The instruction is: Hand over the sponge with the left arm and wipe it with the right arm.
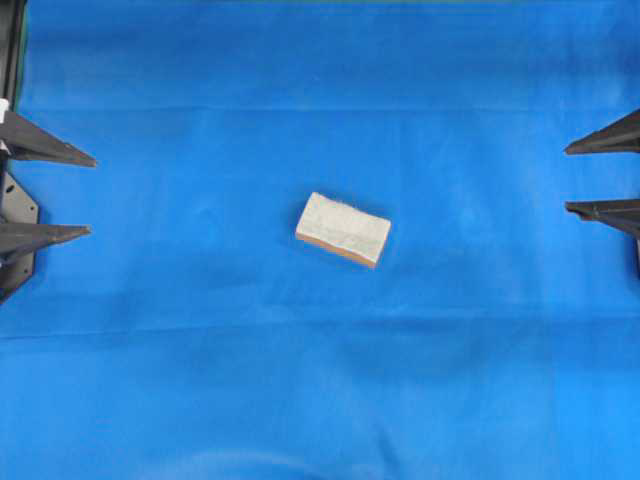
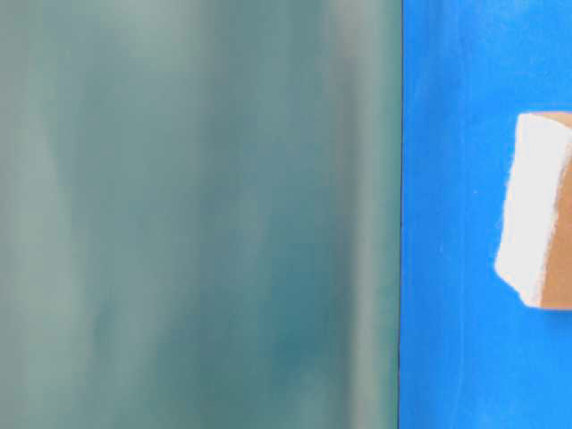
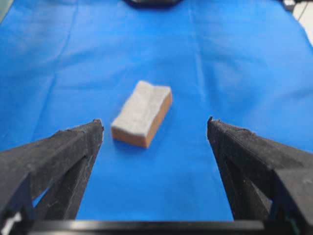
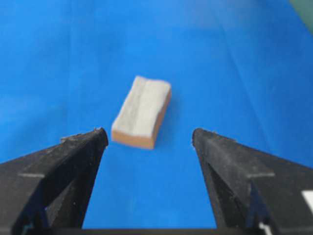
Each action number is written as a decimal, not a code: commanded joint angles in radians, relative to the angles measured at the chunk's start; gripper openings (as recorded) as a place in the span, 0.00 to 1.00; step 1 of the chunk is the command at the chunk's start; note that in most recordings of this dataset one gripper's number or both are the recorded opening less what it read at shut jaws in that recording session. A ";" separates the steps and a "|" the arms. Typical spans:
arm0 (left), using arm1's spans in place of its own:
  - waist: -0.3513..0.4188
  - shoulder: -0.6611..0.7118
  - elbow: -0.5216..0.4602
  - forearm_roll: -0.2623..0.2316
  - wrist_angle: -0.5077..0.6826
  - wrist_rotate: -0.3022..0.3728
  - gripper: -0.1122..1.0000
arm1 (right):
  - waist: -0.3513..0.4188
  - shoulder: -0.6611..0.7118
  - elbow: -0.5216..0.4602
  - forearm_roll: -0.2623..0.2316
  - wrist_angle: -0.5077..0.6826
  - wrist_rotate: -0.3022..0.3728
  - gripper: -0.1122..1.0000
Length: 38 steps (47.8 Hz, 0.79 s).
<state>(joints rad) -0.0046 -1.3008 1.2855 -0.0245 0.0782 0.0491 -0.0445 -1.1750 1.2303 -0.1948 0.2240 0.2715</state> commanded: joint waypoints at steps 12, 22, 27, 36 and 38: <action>-0.003 -0.052 0.072 0.000 -0.017 -0.008 0.87 | -0.037 -0.025 0.120 0.021 -0.140 0.043 0.74; -0.003 -0.052 0.097 0.000 -0.023 -0.021 0.87 | -0.041 -0.025 0.120 0.020 -0.143 0.043 0.74; -0.003 -0.052 0.101 -0.002 -0.029 -0.021 0.87 | -0.040 -0.025 0.120 0.017 -0.141 0.043 0.74; -0.002 -0.055 0.100 -0.002 -0.032 -0.021 0.87 | -0.041 -0.025 0.121 0.015 -0.140 0.041 0.74; -0.003 -0.057 0.100 -0.002 -0.032 -0.021 0.87 | -0.041 -0.025 0.120 0.015 -0.140 0.041 0.74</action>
<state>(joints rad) -0.0061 -1.3622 1.3990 -0.0245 0.0552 0.0276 -0.0844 -1.2057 1.3622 -0.1779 0.0920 0.3114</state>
